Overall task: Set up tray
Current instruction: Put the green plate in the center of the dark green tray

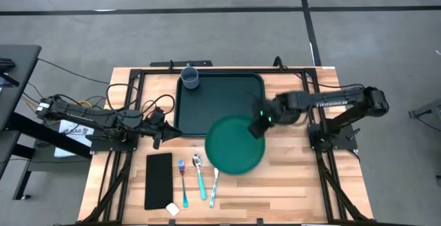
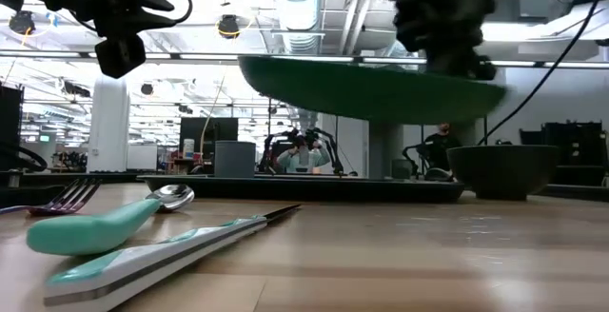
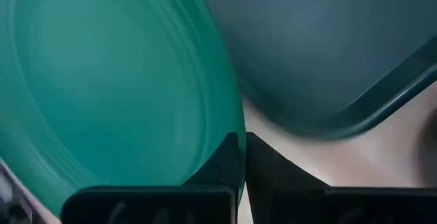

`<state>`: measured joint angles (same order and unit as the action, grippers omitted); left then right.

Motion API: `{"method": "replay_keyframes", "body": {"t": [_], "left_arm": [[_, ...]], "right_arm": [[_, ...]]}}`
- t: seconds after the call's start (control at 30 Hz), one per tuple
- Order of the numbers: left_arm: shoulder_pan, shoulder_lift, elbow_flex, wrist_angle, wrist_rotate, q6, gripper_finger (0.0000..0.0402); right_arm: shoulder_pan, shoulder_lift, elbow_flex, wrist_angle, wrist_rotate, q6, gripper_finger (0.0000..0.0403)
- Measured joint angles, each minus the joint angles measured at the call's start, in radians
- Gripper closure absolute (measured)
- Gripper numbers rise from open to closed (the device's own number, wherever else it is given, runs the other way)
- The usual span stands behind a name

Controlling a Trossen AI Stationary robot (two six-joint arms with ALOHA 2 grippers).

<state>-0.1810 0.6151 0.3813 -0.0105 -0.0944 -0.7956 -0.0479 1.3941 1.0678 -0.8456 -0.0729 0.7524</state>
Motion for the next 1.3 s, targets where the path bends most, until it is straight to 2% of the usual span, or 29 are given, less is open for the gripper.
{"method": "replay_keyframes", "body": {"t": [0.33, 0.5, 0.73, 1.1, 1.3], "left_arm": [[0.0, 0.0, 0.0, 0.0, 0.0, 0.0, 0.0342], [0.0, 0.0, 0.0, 0.0, -0.001, -0.006, 0.0342], [0.0, 0.0, 0.0, 0.001, -0.026, -0.019, 0.0342], [0.0, 0.0, 0.0, 0.001, -0.027, -0.038, 0.0342], [0.0, 0.0, 0.0, 0.001, -0.031, -0.039, 0.0342]], "right_arm": [[-0.375, 0.003, 0.026, -0.015, 0.055, -0.107, 0.0402], [-0.505, 0.035, 0.026, 0.004, 0.048, -0.144, 0.0403], [-0.532, 0.134, 0.026, 0.018, -0.006, -0.204, 0.0403], [-0.524, 0.275, 0.059, 0.041, -0.006, -0.238, 0.0402], [-0.536, 0.296, 0.103, 0.036, -0.001, -0.24, 0.038]]}}
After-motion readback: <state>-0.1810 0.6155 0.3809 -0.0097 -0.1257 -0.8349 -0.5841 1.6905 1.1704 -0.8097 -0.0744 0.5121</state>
